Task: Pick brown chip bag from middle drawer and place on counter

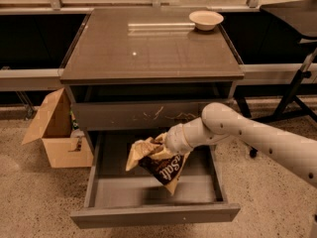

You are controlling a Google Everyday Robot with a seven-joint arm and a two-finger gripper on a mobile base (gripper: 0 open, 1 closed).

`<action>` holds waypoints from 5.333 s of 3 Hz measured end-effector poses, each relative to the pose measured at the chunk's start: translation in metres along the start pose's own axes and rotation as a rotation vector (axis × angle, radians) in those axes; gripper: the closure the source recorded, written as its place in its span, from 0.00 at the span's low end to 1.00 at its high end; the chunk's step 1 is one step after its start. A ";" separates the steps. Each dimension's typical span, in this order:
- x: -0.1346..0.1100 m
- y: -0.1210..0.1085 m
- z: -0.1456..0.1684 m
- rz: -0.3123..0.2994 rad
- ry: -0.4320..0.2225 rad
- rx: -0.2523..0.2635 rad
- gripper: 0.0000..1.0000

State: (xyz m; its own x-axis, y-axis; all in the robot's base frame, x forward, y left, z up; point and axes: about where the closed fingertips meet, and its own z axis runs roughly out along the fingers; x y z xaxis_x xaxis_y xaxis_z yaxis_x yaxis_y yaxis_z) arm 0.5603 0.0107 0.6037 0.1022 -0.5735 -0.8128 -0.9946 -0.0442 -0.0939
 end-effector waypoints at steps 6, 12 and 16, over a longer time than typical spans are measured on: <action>-0.160 -0.045 -0.185 -0.307 0.229 0.319 1.00; -0.275 -0.218 -0.243 -0.508 0.079 0.548 1.00; -0.266 -0.294 -0.193 -0.458 0.003 0.496 0.74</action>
Offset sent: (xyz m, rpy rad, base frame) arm 0.0089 -0.0206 0.1994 -0.3086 -0.3895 -0.0138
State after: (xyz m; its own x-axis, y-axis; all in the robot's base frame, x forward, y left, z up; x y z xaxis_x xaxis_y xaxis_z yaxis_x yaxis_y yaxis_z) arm 0.8219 0.0185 0.9580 0.5111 -0.5885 -0.6265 -0.7246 0.0970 -0.6823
